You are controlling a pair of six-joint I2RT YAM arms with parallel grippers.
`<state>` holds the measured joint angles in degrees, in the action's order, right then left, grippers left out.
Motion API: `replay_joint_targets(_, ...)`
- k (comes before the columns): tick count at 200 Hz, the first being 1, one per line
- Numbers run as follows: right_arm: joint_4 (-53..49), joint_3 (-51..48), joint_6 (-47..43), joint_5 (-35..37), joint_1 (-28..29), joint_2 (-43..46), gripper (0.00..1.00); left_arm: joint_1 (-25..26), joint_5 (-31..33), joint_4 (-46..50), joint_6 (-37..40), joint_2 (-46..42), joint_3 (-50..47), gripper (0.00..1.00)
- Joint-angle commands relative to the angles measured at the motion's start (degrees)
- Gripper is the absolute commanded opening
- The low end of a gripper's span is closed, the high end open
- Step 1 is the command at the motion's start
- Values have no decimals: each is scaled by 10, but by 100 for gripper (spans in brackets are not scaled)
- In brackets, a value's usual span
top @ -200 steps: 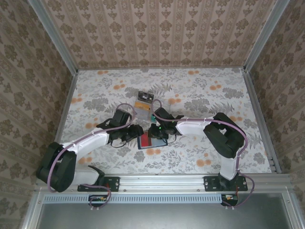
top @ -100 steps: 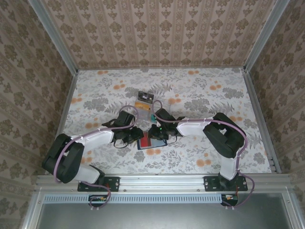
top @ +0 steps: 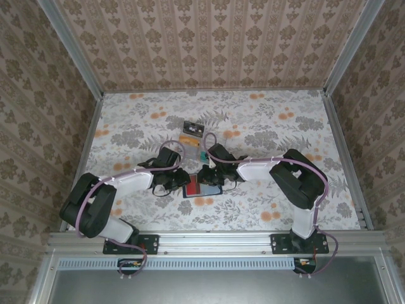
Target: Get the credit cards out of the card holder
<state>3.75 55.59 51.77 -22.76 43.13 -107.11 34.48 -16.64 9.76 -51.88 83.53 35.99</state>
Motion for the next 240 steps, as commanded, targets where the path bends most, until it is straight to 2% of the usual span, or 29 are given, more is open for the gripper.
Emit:
replay_joint_targets(1, 37, -12, -17, -37, -3, 3, 18, 4, -10, -13, -12, 12, -13, 24)
replay_joint_targets(36, 49, -19, -17, -41, -7, 7, 15, 4, -12, -14, -13, 13, -15, 24)
replay_joint_targets(54, 49, -23, -16, -37, -8, 13, 9, 4, -6, -6, -11, 9, -13, 24)
replay_joint_targets(111, 40, -39, -18, -16, -15, 34, 0, 0, 1, 13, -7, -2, -9, 24)
replay_joint_targets(153, 24, -54, -33, 1, -23, 59, 0, -7, 8, 26, 4, -20, -11, 25)
replay_joint_targets(240, 15, -60, -31, 6, -29, 54, 0, -13, -1, 48, 28, -61, 12, 24)
